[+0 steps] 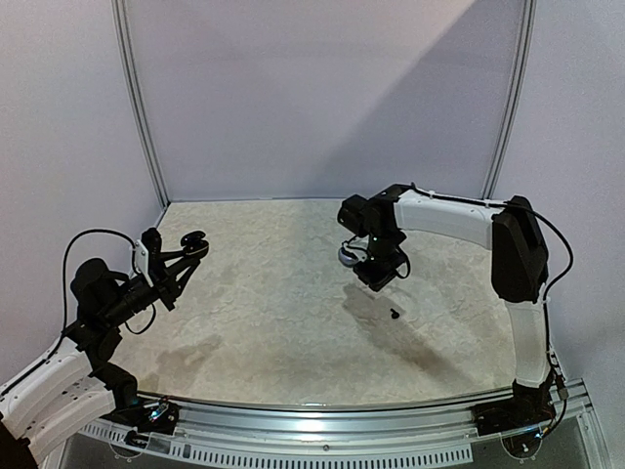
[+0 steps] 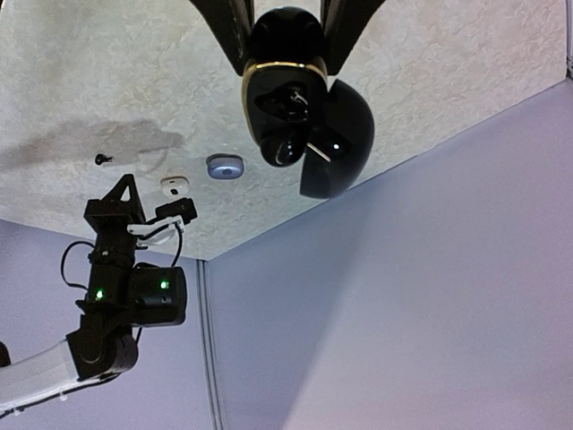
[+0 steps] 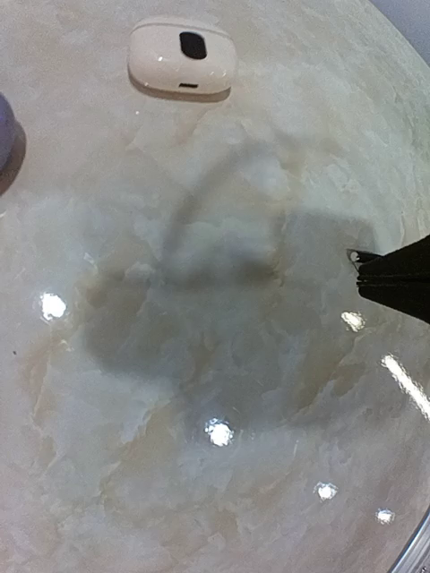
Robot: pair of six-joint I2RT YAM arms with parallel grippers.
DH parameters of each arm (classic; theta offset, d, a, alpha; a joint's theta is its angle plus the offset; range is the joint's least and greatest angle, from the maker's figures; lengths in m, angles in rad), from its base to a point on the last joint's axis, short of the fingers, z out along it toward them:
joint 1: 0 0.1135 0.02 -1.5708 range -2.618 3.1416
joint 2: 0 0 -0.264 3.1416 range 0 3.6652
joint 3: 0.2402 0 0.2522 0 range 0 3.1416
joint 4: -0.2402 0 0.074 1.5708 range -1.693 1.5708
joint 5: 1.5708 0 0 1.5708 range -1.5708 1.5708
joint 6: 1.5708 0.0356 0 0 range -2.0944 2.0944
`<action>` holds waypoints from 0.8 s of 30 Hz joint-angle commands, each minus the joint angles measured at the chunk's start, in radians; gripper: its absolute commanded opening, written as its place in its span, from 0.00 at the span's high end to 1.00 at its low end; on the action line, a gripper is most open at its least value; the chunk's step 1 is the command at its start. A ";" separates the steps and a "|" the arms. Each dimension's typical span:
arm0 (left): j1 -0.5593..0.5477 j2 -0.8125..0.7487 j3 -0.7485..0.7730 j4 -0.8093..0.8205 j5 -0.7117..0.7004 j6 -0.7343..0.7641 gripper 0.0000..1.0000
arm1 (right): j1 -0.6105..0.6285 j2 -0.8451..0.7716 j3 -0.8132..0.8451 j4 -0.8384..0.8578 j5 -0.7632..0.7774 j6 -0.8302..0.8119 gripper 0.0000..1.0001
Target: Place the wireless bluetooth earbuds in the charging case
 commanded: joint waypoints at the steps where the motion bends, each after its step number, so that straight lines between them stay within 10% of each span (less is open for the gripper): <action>1: 0.014 -0.002 -0.012 -0.013 0.006 0.010 1.00 | -0.013 0.083 0.007 0.005 -0.031 -0.074 1.00; 24: 0.014 0.002 -0.014 -0.010 0.009 0.008 1.00 | -0.114 0.005 -0.236 0.017 -0.029 0.010 1.00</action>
